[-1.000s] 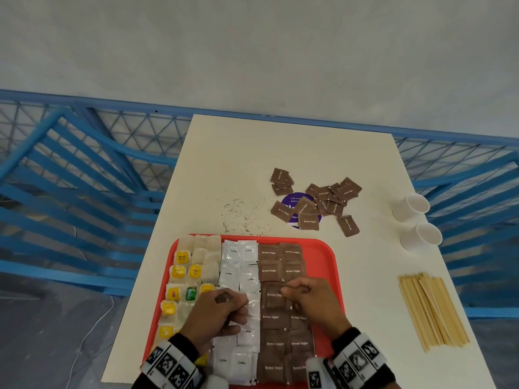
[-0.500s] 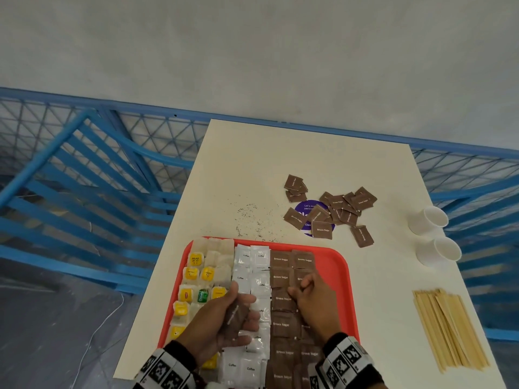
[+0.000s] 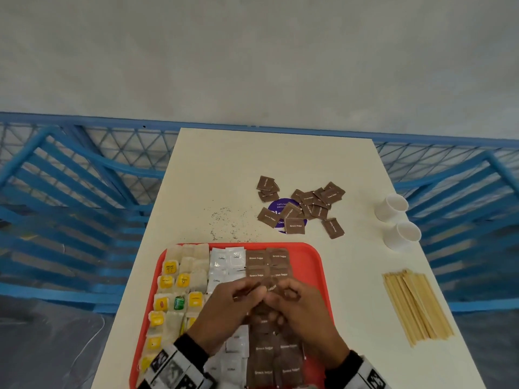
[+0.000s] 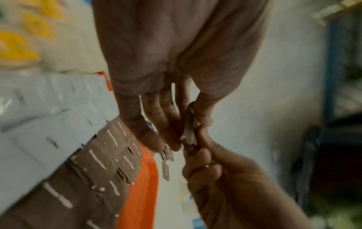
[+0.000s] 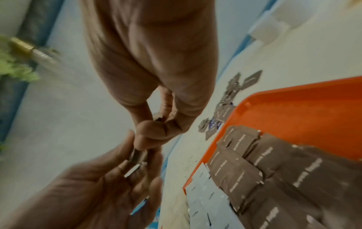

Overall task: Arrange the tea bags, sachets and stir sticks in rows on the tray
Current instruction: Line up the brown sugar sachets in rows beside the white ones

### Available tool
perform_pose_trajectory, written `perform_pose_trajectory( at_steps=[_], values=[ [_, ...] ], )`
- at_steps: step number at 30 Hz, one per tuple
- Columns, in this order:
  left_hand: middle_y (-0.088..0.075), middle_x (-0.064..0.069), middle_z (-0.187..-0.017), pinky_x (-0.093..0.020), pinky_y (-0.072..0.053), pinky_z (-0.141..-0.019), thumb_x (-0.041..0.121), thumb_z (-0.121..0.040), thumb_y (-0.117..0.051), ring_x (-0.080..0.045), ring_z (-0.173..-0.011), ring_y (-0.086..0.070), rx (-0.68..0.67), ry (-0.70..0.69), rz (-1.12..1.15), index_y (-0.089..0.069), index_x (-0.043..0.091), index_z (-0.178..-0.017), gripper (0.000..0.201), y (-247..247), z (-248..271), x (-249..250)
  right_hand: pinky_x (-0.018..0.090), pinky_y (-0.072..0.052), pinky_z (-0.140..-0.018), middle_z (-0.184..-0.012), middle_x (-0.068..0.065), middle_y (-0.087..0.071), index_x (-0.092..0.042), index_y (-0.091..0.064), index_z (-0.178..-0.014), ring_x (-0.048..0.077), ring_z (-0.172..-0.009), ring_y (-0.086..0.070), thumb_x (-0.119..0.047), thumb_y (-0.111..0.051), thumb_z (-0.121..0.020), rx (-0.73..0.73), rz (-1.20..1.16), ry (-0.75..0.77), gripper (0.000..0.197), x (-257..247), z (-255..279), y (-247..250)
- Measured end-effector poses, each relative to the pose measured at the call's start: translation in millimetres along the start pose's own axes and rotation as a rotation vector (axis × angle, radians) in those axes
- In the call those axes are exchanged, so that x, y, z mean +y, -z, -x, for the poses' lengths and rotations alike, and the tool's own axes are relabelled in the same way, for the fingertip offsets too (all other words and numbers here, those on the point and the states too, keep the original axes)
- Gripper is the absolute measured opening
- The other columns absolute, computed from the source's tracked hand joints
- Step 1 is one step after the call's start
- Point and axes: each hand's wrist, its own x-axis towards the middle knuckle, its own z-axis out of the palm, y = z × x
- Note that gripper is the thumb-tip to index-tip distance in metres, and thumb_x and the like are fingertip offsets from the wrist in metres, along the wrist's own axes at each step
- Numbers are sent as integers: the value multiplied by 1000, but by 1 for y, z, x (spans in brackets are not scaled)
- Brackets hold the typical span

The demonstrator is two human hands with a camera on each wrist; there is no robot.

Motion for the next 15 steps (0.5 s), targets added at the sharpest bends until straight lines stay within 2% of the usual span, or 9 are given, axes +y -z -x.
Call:
perform_pose_trajectory(
  at_steps=[2, 4, 8, 10, 12, 15],
  values=[
    [-74, -6, -78, -40, -60, -70, 19, -91, -70, -20, -73, -70, 76, -62, -94, -77, 13, -84, 11, -4, 0, -5, 21, -46, -50, -64, 9, -71, -1, -67, -85, 11, -50, -61, -9, -74, -86, 20, -68, -52, 10, 8, 4, 10],
    [-70, -9, -68, -34, -55, -60, 12, -89, -72, -17, -60, -64, 90, -23, -64, -75, 6, -79, 12, -7, 0, -8, 22, -47, -51, -69, 13, -72, -5, -69, -81, 15, -53, -63, -12, -73, -87, 12, -86, -71, 10, 16, 8, 16],
    [-67, -18, -71, -33, -55, -59, 17, -93, -67, -22, -63, -61, 50, 35, -84, -74, 2, -82, 20, -6, 1, -13, 24, -47, -53, -75, 15, -74, 0, -72, -82, 18, -57, -64, -16, -66, -93, -19, -71, -74, 21, 25, 16, 29],
    [-69, -22, -79, -34, -57, -61, 20, -94, -65, -23, -68, -62, 15, 57, -65, -75, 3, -86, 21, -5, 1, -13, 23, -46, -55, -73, 12, -74, -4, -73, -78, 15, -58, -62, -25, -67, -91, -41, -35, -54, 26, 24, 21, 36],
    [-68, -21, -82, -34, -58, -62, 22, -95, -64, -22, -72, -64, -70, 74, -75, -74, 4, -87, 23, -2, 3, -14, 21, -47, -60, -74, 5, -74, -11, -74, -79, 11, -63, -65, -32, -70, -87, -73, -4, -39, 23, 25, 24, 41],
    [-71, -17, -85, -33, -58, -63, 24, -96, -65, -21, -74, -68, -194, 73, -220, -75, 7, -85, 22, 0, 5, -21, 24, -54, -74, -86, 5, -77, -12, -77, -87, 12, -78, -70, -22, -77, -83, -133, 15, -47, 11, 29, 26, 42]
  ],
)
